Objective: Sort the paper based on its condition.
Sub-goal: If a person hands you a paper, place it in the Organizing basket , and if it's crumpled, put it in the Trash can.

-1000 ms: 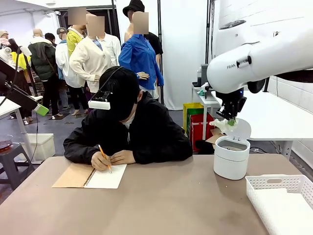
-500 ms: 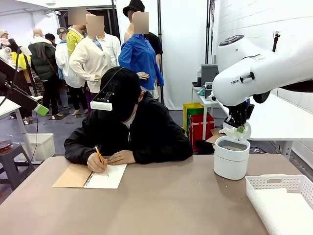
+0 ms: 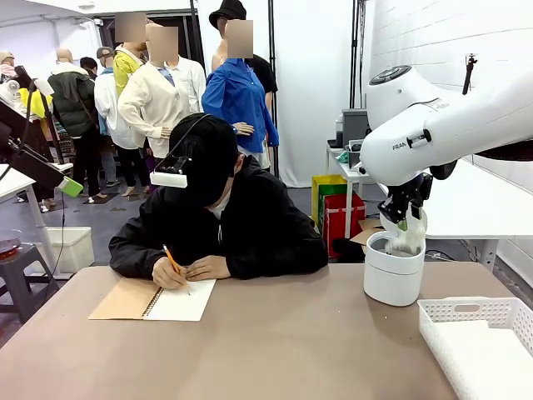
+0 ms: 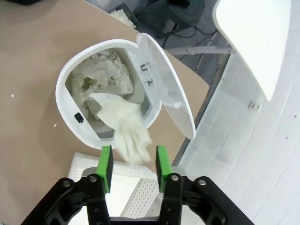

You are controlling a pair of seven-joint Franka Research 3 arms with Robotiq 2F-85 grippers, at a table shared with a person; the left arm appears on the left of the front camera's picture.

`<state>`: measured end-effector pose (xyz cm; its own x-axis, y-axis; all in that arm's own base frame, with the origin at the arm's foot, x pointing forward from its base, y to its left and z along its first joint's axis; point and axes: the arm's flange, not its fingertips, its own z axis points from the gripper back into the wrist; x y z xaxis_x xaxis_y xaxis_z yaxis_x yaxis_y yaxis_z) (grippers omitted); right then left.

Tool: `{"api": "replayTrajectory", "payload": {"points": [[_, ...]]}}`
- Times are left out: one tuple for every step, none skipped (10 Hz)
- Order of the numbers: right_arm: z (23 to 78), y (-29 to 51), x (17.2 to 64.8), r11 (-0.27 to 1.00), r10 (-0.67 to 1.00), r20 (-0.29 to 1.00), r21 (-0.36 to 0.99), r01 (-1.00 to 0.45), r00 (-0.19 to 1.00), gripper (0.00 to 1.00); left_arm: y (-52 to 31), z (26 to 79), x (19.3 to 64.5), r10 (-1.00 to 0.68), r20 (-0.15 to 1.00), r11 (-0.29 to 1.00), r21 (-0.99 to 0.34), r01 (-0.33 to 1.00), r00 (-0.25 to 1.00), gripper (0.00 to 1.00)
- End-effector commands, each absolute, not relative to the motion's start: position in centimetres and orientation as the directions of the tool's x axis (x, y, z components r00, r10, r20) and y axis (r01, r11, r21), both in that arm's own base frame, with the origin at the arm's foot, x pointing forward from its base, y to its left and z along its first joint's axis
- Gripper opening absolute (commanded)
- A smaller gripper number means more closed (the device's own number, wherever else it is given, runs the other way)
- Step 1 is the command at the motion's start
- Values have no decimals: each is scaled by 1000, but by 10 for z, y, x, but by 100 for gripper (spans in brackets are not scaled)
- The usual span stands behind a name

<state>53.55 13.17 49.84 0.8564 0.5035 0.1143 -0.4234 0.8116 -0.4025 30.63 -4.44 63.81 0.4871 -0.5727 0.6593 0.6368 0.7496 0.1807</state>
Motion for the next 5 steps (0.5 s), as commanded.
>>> {"api": "replayTrajectory", "payload": {"points": [[494, 135, 537, 808, 496, 134, -435, -399, 858, 100, -44, 638, 306, -572, 659, 750, 179, 636, 489, 100], [494, 135, 537, 809, 494, 135, -432, -398, 859, 100, -44, 638, 306, -572, 659, 750, 179, 636, 489, 100], [493, 135, 537, 811, 497, 140, -428, -400, 857, 100, -44, 638, 306, -572, 659, 750, 179, 636, 489, 100], [493, 136, 538, 809, 500, 139, -426, -404, 855, 100, -44, 638, 306, -572, 659, 750, 179, 636, 489, 100], [493, 137, 537, 811, 499, 142, -423, -404, 855, 100, -44, 638, 306, -572, 659, 750, 179, 636, 489, 100]]}}
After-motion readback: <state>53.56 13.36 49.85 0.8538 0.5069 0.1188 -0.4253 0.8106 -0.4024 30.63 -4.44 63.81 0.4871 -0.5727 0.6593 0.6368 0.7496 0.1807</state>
